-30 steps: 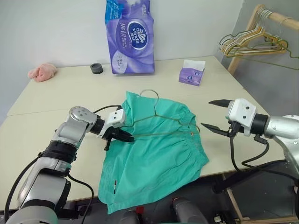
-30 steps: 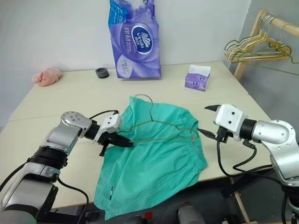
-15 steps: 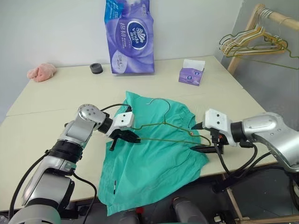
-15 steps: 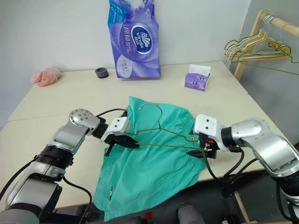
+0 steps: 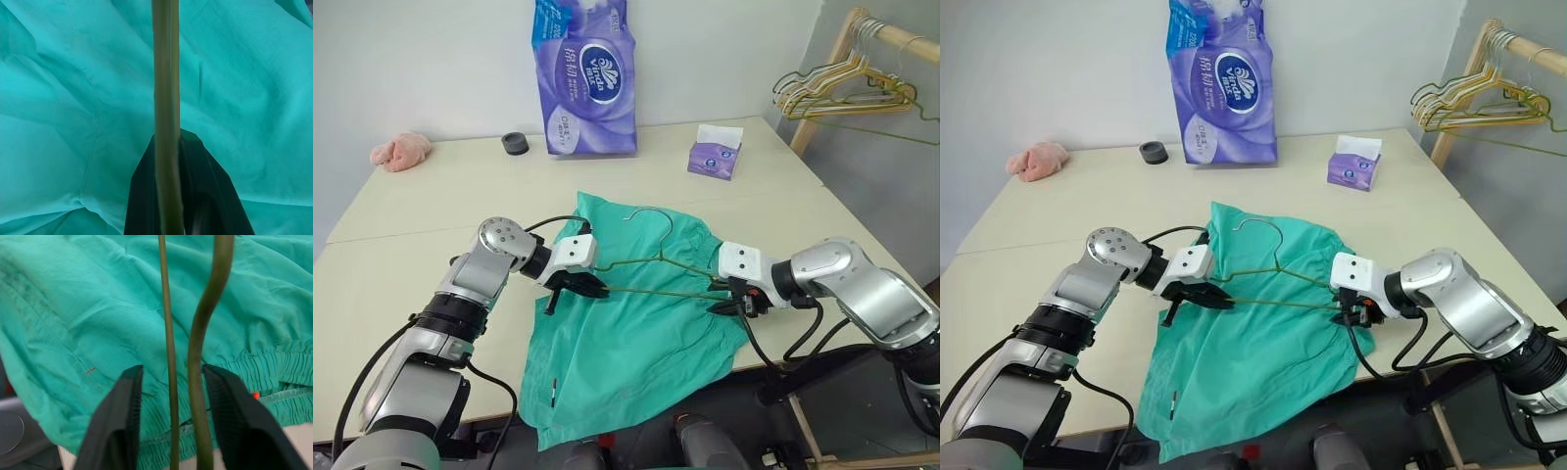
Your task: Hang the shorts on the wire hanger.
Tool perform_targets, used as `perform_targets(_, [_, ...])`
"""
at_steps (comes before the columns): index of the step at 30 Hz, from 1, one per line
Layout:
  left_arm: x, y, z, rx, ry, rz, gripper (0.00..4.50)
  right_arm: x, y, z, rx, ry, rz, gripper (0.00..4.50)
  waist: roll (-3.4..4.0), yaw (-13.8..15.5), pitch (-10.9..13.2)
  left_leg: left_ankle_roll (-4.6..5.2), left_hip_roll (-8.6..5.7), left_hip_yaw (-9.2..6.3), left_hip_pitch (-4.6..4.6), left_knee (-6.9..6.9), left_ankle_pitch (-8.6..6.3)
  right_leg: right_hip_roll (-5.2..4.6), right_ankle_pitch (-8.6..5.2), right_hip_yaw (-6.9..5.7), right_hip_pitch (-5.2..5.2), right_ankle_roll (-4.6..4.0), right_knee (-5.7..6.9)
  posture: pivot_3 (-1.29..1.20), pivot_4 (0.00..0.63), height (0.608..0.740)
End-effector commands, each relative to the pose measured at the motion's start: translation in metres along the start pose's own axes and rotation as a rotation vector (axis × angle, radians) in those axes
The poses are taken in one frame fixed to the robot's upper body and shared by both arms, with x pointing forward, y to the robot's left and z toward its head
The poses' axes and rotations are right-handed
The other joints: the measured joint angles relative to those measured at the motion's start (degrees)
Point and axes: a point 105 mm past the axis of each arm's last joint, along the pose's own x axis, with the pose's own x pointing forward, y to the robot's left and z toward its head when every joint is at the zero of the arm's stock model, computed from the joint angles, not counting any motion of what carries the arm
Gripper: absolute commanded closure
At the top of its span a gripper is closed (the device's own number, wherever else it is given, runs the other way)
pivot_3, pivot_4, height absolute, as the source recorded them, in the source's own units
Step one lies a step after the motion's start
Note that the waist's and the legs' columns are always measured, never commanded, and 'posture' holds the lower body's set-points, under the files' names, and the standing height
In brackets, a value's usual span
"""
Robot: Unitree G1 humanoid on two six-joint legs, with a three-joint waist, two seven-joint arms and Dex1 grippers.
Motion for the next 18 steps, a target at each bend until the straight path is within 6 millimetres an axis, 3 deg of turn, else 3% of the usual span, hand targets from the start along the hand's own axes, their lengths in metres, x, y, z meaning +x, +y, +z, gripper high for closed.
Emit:
perform_targets(1, [-0.004, 0.003, 0.008, 0.047, -0.005, 0.021, 4.5, -0.003, -0.003, 0.004, -0.014, 0.003, -0.009, 3.94, 0.0, 0.0, 0.0, 0.0, -0.01, -0.01, 0.0, 0.0, 0.0, -0.01, 0.0, 0.0, 0.0, 0.0, 0.0, -0.19, 0.053, 0.74])
perform_targets(3, [-0.003, 0.003, 0.009, 0.051, -0.004, 0.022, 4.5, -0.003, -0.002, 0.003, -0.007, 0.008, 0.0, 4.49, 0.0, 0.0, 0.0, 0.0, -0.01, -0.04, 0.0, 0.0, 0.0, -0.02, 0.0, 0.0, 0.0, 0.0, 0.0, -0.2, 0.053, 0.74])
perform_targets(15, [0.002, 0.013, 0.015, 0.035, -0.081, 0.093, 4.5, -0.002, 0.0, 0.001, 0.036, -0.001, 0.0, 4.49, 0.0, 0.0, 0.0, 0.0, -0.02, -0.12, 0.0, 0.01, 0.0, -0.04, 0.0, -0.01, 0.0, 0.0, 0.01, -0.2, 0.055, 0.74])
perform_targets(16, [0.002, 0.013, 0.017, 0.027, -0.096, 0.096, 3.96, -0.002, -0.001, 0.001, 0.039, -0.002, -0.003, 4.5, 0.0, 0.0, 0.0, 0.0, -0.02, -0.13, 0.0, 0.01, 0.0, -0.04, 0.0, -0.01, 0.0, 0.0, 0.01, -0.2, 0.055, 0.74])
perform_targets(18, [0.002, 0.014, 0.018, 0.017, -0.113, 0.111, 3.5, -0.003, -0.002, 0.001, 0.047, -0.007, -0.009, 4.5, 0.0, 0.0, 0.0, 0.0, -0.02, -0.14, 0.0, 0.02, 0.0, -0.04, 0.0, -0.02, 0.01, 0.0, 0.01, -0.2, 0.055, 0.74])
